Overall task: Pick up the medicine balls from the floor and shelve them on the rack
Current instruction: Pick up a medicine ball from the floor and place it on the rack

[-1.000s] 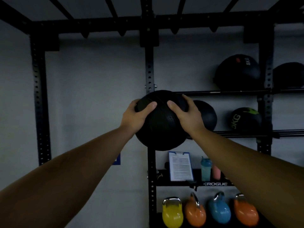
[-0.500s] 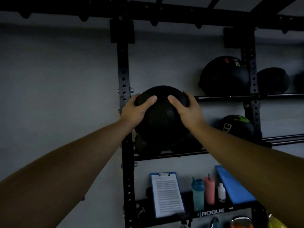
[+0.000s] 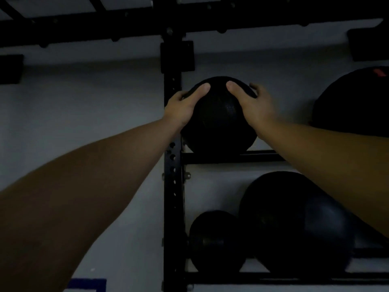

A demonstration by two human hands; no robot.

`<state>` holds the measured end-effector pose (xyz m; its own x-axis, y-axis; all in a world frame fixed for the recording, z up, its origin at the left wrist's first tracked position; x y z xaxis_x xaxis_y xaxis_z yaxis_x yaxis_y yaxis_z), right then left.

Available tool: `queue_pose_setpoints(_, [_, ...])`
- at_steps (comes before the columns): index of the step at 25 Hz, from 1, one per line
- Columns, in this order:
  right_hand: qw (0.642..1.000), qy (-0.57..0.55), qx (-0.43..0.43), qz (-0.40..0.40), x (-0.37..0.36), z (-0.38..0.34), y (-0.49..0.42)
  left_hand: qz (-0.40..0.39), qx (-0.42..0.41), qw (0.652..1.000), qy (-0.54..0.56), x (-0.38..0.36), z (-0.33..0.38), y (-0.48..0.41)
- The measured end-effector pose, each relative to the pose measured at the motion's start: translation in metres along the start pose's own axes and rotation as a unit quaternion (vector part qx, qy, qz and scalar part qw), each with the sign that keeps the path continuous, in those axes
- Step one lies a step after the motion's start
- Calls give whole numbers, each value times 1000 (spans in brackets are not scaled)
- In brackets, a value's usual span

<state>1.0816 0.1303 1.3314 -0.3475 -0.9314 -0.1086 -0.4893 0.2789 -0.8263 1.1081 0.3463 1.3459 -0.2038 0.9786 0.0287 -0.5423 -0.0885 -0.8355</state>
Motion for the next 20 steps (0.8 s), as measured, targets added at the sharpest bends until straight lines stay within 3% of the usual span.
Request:
queue_pose_setpoints(6, [996, -43, 45, -60, -81, 124, -121, 123, 18, 990, -63, -15, -94, -85])
queue_pose_setpoints(8, [993, -52, 87, -62, -95, 157, -141, 154, -24, 981, -112, -25, -118, -94])
queue_pose_setpoints(13, [991, 5, 130, -26, -96, 212, -178, 44, -166, 952, -254, -69, -150, -109])
queue_pose_setpoints(16, [992, 48, 83, -82, -100, 220, -176, 17, -154, 948, -277, -78, -148, -123])
queue_pose_setpoints(20, [971, 134, 183, -72, -98, 200, -153, -18, -136, 954, -268, -79, -141, -122])
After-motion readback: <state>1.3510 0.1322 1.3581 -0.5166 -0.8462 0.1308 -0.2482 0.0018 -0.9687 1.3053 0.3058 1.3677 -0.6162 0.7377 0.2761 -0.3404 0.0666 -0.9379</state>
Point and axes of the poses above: each hand's wrist, its own y-axis away from the middle knuckle, its own x-axis out of the back of the hand, z = x × y, the point moved 4 cm from there along -y, towards the middle knuckle, and after that the axes turned 4 degrees about -x, right-handed, at the moved point
